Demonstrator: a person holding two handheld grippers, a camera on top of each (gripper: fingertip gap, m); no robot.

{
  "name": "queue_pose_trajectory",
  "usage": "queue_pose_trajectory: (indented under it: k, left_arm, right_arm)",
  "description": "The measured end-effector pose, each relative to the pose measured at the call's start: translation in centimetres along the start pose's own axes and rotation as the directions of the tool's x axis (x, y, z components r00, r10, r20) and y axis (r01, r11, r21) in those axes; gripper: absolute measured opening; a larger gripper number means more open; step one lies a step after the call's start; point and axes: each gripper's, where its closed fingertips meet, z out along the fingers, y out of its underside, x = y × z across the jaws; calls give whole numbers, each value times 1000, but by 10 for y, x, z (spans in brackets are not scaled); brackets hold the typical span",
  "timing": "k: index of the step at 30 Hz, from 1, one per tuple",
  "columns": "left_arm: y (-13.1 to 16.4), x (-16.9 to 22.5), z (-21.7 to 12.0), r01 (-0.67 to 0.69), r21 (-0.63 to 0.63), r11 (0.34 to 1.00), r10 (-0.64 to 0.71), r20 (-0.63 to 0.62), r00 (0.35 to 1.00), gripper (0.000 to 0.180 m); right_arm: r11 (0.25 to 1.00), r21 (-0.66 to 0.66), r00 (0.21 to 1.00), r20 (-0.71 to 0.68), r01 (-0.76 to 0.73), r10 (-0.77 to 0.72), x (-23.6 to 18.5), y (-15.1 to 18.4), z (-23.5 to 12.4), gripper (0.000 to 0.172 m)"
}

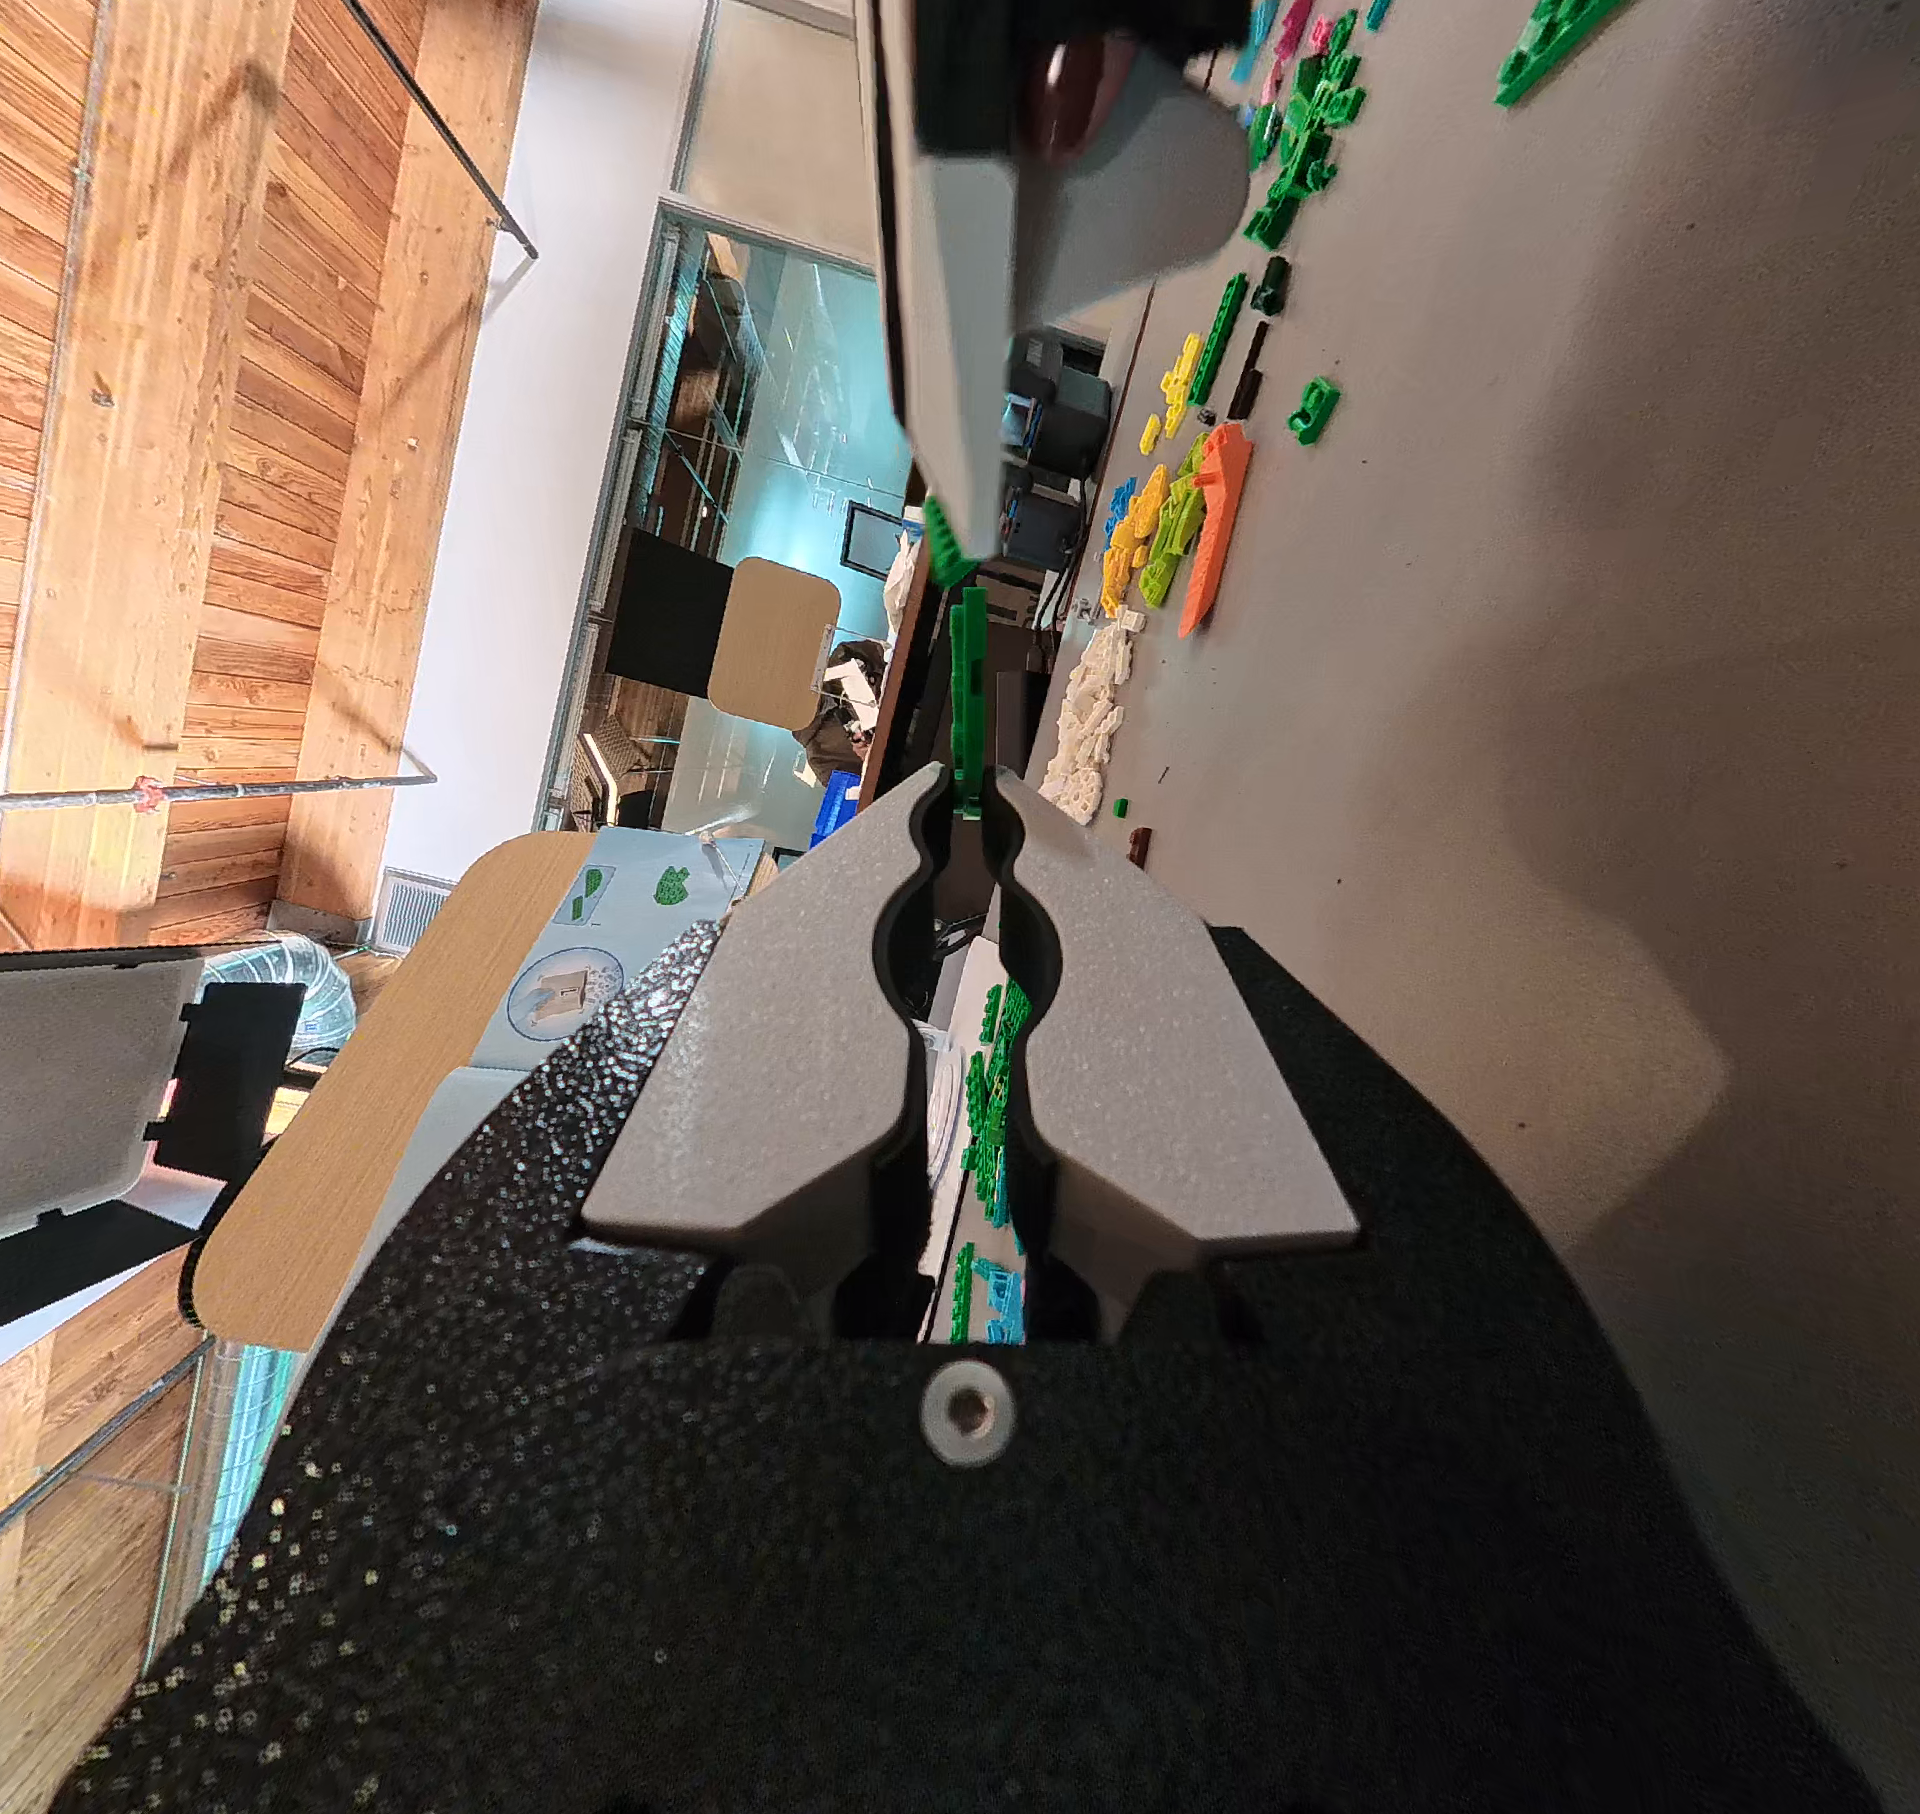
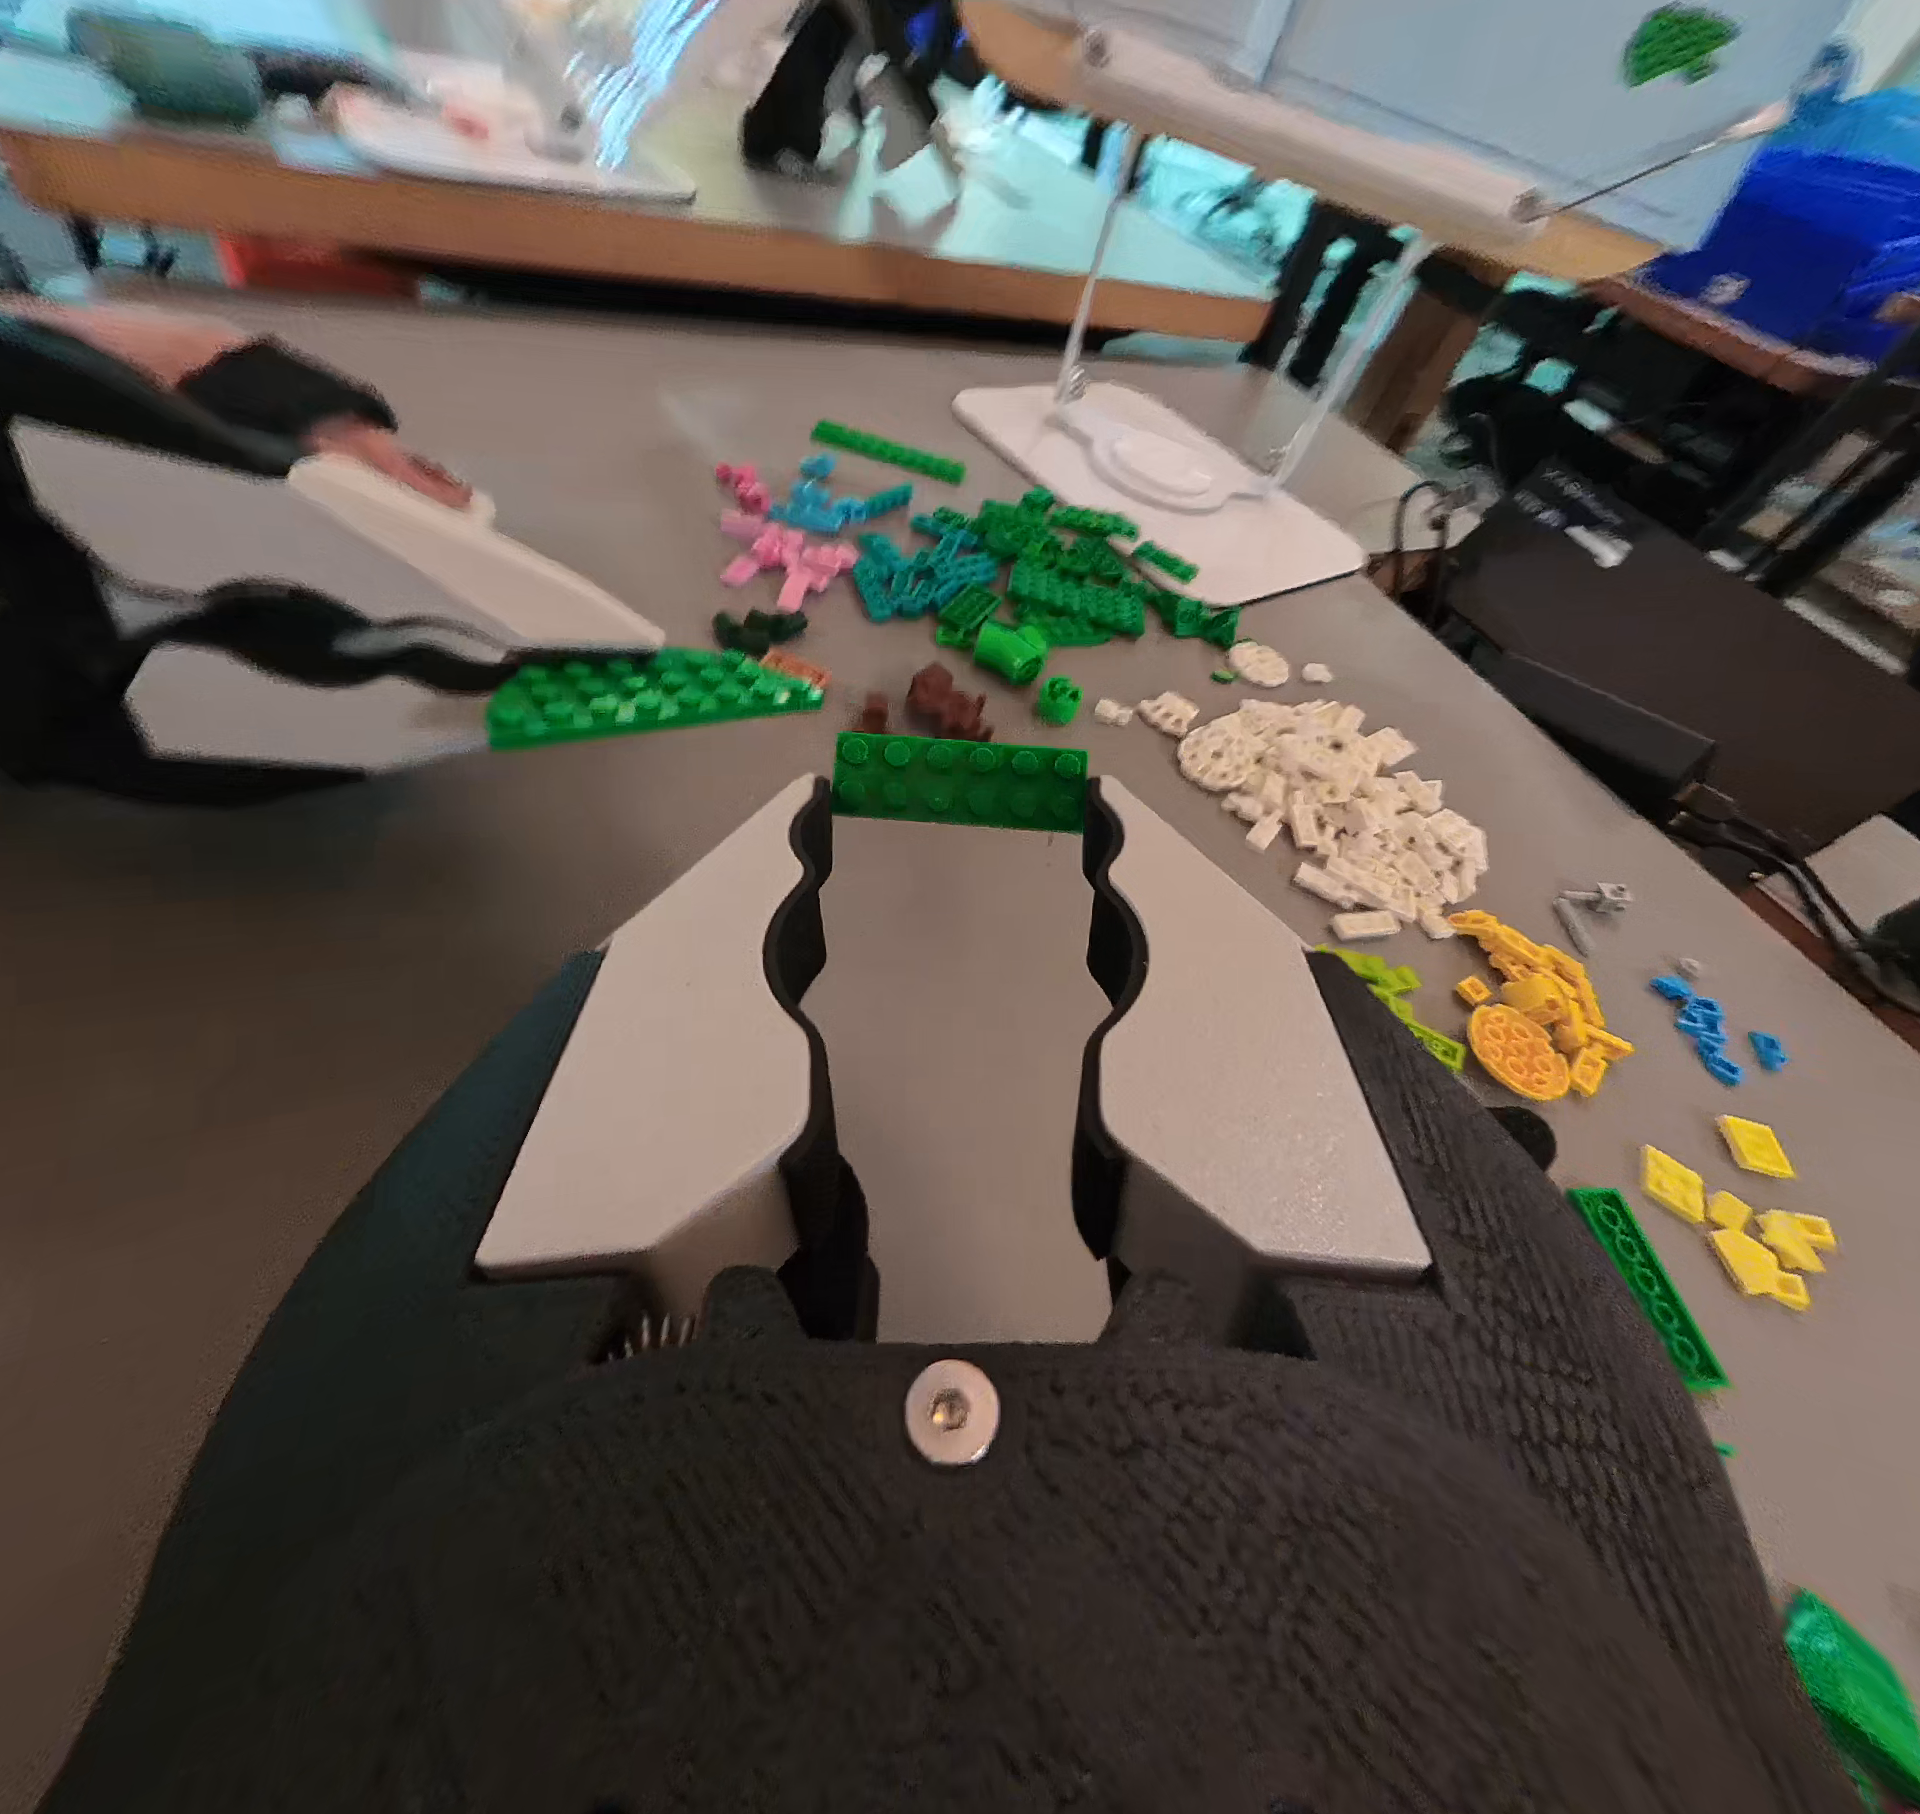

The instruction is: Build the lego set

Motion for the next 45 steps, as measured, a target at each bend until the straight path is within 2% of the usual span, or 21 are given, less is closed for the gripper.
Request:
queue_pose_trajectory:
  k: [5,7,10,13,21,23,24,26,29,32,35,37,38,40,41,42,45]
  left_arm:
    - [-6,4,-2,12,46,999,-10,-30,1000,2]
    - [-13,7,-4,14,82,996,-10,-49,999,2]
    - [-18,12,-5,26,115,993,-17,-81,997,1]
    - [-18,12,-5,41,120,992,-30,-92,995,1]
    - [-22,15,-6,32,136,990,-18,-103,995,1]
    - [-24,17,-7,31,147,989,-14,-113,993,1]
    - [-25,18,-8,33,154,988,-15,-121,993,1]
    - [-27,19,-9,37,167,985,-15,-130,991,1]
    - [-31,20,-11,54,188,981,-27,-146,989,1]
    - [-33,24,-13,99,206,973,-58,-193,979,1]
    - [-37,23,-15,155,228,961,-103,-224,969,2]
    - [-36,23,-15,176,227,958,-121,-236,964,2]
    - [-35,23,-14,195,222,955,-140,-241,960,2]
    - [-28,16,-7,293,177,940,-250,-229,941,4]
    - [-23,12,-4,357,152,922,-320,-220,921,12]
    - [-22,14,-3,429,137,893,-385,-264,884,22]
    - [-25,7,-5,672,96,735,-599,-374,708,41]
  right_arm:
    - [984,-128,933,354,122,-70,-47,25,-15,47]
    - [977,-146,895,439,154,-76,-58,33,-22,48]
    - [977,-178,835,551,121,-3,-70,39,-35,47]
    - [961,-247,802,595,124,49,-75,50,-39,47]
    - [890,-351,793,609,291,-20,-80,79,-33,48]
    - [884,-369,786,618,288,1,-83,84,-32,48]
    - [891,-367,785,619,267,20,-84,82,-32,59]
    - [909,-342,818,575,237,3,-78,74,-27,89]
    - [958,-164,846,519,233,-117,-73,45,-23,89]
    - [938,-17,853,421,346,-307,-73,26,-18,74]
    - [854,46,812,287,518,-508,-74,20,-7,53]
    - [793,56,775,184,606,-605,-71,15,-3,13]
    - [761,44,752,131,647,-647,-68,13,-1,7]
    - [720,-16,721,23,693,-693,-56,10,3,5]
    - [701,-54,700,-33,712,-713,-49,8,5,3]
    - [675,-86,670,-81,733,-738,-43,7,6,3]
    - [581,-152,545,-223,799,-808,-30,-4,4,3]
